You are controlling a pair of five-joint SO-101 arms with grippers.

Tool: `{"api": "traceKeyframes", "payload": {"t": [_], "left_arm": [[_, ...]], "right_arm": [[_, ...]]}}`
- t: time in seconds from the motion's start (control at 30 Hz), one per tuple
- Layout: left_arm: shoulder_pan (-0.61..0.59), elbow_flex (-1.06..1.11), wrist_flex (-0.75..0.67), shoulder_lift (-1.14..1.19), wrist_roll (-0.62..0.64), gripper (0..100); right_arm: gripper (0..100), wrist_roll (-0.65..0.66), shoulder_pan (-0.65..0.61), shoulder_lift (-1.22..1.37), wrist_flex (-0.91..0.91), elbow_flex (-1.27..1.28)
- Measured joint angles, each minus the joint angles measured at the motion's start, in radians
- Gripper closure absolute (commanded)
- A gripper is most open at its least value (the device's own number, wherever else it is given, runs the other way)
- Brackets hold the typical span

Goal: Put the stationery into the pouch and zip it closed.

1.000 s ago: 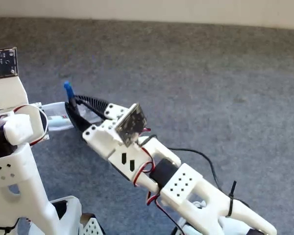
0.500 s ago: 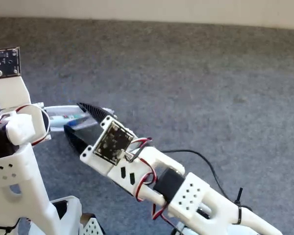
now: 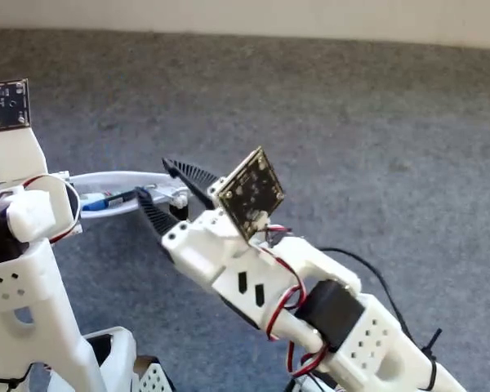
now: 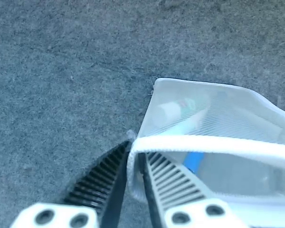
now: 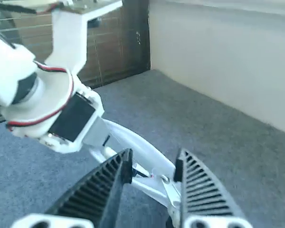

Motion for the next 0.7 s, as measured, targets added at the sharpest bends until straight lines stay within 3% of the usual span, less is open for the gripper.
{"api": "traceKeyframes", "payload": {"t": [0.23, 0.53, 0.7], "left_arm": [[0.0, 0.0, 0.0, 0.0, 0.0, 100], [0.0, 0.0, 0.0, 0.0, 0.0, 100], [0.0, 0.0, 0.0, 0.0, 0.0, 100]], "right_arm": [[95.0, 0.068, 0.008, -0.084, 0.267, -0.003], [94.8, 0.083, 0.006, -0.27, 0.359, 0.069], [82.1, 0.083, 0.006, -0.298, 0.351, 0.173]]}}
